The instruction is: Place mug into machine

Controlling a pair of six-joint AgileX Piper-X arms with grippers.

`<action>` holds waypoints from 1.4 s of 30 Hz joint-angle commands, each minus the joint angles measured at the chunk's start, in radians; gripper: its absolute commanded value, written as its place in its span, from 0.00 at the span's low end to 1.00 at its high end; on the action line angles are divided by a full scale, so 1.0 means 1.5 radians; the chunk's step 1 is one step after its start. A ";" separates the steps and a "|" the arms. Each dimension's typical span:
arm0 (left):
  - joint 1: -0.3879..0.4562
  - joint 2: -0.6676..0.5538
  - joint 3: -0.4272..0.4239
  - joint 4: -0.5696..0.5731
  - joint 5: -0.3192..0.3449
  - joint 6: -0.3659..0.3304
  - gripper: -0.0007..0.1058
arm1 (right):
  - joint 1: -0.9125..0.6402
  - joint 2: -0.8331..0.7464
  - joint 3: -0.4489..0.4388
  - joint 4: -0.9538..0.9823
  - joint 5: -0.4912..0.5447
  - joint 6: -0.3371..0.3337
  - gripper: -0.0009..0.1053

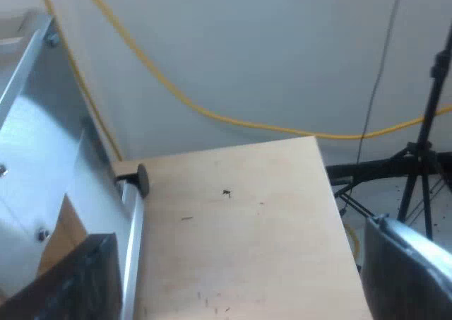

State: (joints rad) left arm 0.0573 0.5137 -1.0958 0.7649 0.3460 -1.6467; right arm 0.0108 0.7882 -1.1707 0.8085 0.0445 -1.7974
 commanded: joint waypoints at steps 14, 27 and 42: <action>0.001 -0.207 0.029 0.154 0.004 -0.010 0.69 | -0.021 -0.221 0.049 0.110 -0.022 -0.011 0.68; 0.001 -0.432 0.064 0.301 0.003 -0.016 0.69 | -0.021 -0.468 0.134 0.205 -0.022 -0.006 0.68; 0.003 -0.447 0.058 0.396 0.002 -0.019 0.69 | -0.019 -0.564 0.143 0.297 -0.018 -0.001 0.68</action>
State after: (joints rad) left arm 0.0596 -0.0185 -1.0098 1.3585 0.3494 -1.6642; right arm -0.0162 -0.0148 -0.9555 1.2676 0.0195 -1.7936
